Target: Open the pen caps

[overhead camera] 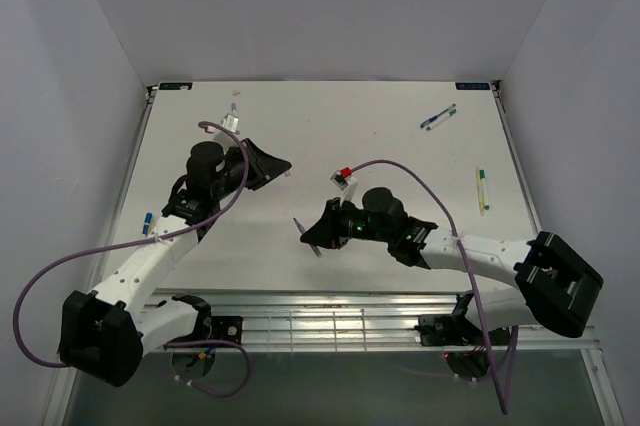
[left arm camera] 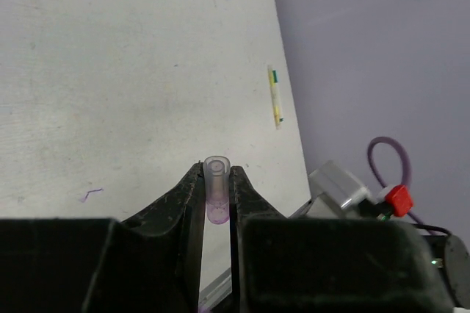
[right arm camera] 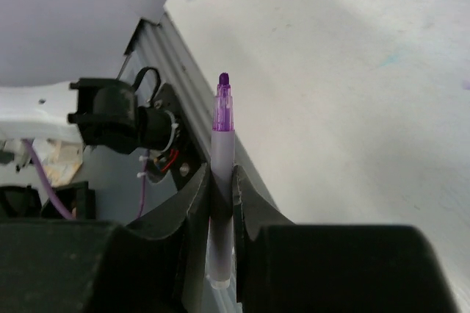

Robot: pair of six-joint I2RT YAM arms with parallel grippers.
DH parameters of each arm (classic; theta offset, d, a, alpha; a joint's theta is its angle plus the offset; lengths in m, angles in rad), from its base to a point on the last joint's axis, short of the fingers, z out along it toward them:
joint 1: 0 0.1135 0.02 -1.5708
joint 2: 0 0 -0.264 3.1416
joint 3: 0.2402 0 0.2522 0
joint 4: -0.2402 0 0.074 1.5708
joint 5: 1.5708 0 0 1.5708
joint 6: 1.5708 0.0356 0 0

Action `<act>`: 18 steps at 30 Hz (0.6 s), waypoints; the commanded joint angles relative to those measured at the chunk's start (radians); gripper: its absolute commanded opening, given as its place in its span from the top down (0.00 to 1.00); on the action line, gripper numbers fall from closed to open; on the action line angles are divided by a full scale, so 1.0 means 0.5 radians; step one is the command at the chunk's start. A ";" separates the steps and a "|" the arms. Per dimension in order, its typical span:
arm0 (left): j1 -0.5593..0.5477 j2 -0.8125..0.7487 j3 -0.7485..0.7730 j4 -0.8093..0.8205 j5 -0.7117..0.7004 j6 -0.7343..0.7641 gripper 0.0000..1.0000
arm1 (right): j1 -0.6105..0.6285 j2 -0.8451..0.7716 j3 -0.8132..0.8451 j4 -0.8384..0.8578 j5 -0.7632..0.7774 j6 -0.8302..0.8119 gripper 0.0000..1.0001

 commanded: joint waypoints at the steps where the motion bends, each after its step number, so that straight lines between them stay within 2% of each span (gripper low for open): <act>1: -0.001 0.049 0.080 -0.334 0.023 0.176 1.00 | -0.111 -0.179 -0.038 -0.350 0.260 0.056 0.92; 2: -0.001 0.039 0.043 -0.350 0.010 0.197 1.00 | -0.130 -0.204 -0.022 -0.465 0.419 0.034 0.92; 6: -0.025 0.122 0.000 -0.417 0.105 0.280 1.00 | -0.215 -0.323 0.011 -0.855 0.730 -0.052 0.92; 9: -0.139 0.263 -0.025 -0.423 0.103 0.268 1.00 | -0.274 -0.330 0.057 -1.097 0.868 -0.079 0.92; 11: -0.295 0.331 -0.034 -0.420 0.029 0.250 1.00 | -0.283 -0.315 0.070 -1.211 0.942 -0.085 0.92; 16: -0.556 0.340 -0.156 -0.368 -0.225 0.084 1.00 | -0.283 -0.278 -0.001 -1.298 1.006 -0.049 0.92; 18: -0.596 0.319 -0.205 -0.353 -0.275 0.060 1.00 | -0.283 -0.275 -0.043 -1.285 1.016 -0.024 0.92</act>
